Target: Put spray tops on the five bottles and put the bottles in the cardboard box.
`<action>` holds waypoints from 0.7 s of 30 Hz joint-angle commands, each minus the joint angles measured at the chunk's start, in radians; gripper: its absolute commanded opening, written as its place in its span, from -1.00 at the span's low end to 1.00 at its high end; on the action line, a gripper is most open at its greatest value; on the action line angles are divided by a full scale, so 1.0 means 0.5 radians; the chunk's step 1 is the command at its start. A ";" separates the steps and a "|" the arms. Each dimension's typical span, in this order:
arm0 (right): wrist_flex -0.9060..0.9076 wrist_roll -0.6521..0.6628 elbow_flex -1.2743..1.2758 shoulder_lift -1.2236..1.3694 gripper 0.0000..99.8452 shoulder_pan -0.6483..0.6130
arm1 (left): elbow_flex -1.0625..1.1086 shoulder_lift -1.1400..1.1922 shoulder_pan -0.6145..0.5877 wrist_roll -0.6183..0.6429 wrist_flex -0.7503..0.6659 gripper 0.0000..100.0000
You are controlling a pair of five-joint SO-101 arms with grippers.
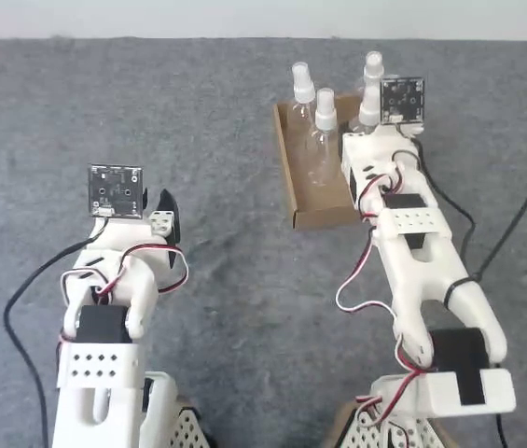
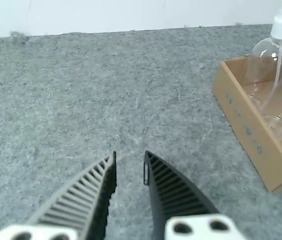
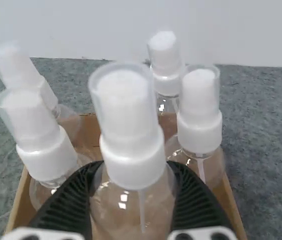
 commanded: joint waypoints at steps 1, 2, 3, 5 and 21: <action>-0.146 -0.012 0.006 0.020 -0.99 0.029 | -0.017 -0.034 -0.003 0.021 -0.052 -0.84; -0.161 -0.012 0.018 0.035 -0.99 0.029 | -0.014 -0.034 -0.003 0.021 -0.052 -0.84; -0.180 -0.012 0.028 0.051 -0.99 0.029 | -0.005 -0.034 -0.003 0.021 -0.055 -0.84; -0.210 -0.012 0.037 0.087 -0.99 0.029 | -0.002 -0.034 -0.003 0.021 -0.055 -0.84; -0.204 -0.006 0.098 0.137 -0.88 0.029 | 0.002 -0.034 -0.003 0.021 -0.055 -0.84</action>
